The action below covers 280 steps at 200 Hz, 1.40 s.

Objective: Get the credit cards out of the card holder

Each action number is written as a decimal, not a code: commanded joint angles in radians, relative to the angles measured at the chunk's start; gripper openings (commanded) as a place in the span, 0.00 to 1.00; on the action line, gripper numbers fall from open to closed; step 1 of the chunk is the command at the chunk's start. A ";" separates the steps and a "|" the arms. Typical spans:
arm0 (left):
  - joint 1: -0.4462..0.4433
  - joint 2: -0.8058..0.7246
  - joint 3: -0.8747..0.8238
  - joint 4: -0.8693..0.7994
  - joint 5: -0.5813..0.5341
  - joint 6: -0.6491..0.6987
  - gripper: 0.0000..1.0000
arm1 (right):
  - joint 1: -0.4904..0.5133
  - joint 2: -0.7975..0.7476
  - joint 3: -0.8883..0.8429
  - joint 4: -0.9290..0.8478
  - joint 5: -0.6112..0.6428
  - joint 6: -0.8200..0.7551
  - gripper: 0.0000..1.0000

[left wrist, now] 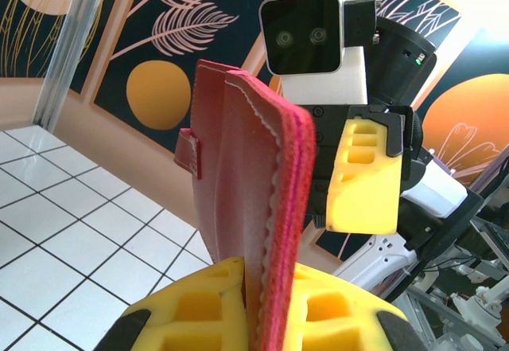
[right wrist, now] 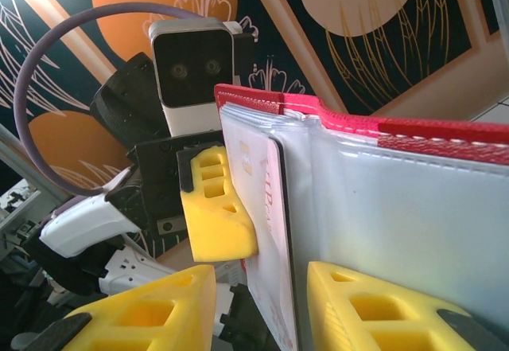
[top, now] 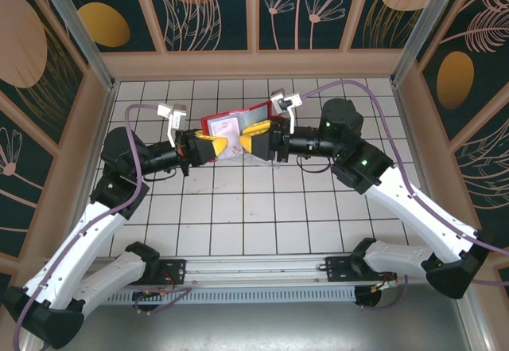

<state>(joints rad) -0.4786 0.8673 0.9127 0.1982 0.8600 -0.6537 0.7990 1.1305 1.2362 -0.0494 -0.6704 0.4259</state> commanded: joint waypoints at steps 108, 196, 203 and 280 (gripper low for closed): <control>-0.006 0.015 0.054 -0.017 0.023 0.072 0.00 | -0.004 0.028 0.036 0.049 -0.122 0.015 0.33; -0.006 0.028 0.087 -0.003 0.048 0.063 0.04 | 0.037 0.084 0.089 -0.060 -0.125 -0.046 0.32; -0.006 0.030 0.086 -0.004 0.046 0.063 0.03 | 0.039 0.087 0.091 -0.060 -0.127 -0.050 0.31; -0.006 0.047 0.095 -0.045 0.019 0.072 0.03 | 0.052 0.048 0.032 0.083 -0.231 -0.024 0.19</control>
<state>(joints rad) -0.4732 0.8906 0.9707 0.1474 0.8852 -0.6018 0.8005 1.1797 1.2797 -0.0299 -0.7807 0.3931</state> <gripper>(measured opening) 0.080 0.193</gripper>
